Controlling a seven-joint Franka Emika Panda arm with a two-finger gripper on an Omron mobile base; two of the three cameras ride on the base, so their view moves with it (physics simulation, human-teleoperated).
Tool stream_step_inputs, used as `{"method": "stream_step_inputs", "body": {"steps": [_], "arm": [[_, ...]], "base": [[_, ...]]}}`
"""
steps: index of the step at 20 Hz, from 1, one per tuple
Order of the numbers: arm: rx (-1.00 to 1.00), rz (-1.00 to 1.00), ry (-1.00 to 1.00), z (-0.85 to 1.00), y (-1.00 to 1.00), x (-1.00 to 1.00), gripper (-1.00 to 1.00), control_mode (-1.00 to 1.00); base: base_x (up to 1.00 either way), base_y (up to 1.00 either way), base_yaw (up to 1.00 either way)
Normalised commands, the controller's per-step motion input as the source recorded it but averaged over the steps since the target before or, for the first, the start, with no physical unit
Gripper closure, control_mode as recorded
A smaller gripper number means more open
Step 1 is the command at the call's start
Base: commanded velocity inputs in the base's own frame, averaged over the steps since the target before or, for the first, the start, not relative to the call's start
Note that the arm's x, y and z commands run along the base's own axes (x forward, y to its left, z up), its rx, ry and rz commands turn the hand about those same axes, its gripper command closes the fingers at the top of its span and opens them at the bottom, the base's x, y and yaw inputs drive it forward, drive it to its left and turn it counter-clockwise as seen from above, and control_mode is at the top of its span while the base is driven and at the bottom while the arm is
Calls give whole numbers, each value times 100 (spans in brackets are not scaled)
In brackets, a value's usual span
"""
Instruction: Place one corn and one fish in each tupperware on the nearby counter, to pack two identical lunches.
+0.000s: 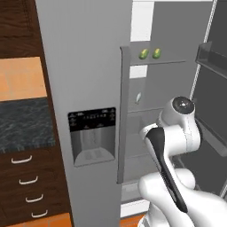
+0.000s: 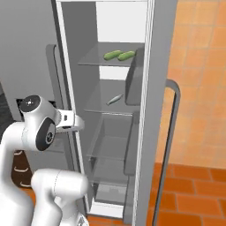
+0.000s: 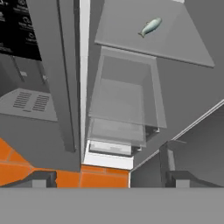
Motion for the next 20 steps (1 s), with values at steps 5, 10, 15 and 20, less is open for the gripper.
{"method": "stream_step_inputs", "body": {"steps": [5,10,15,20], "arm": [[0,0,0,0,0,0,-100,100],[0,0,0,0,0,0,-100,100],[0,0,0,0,0,0,-100,100],[5,-2,-5,0,-20,2,-100,-100]], "base": [[29,-24,0],[47,0,0],[11,-22,0],[0,0,0]]}}
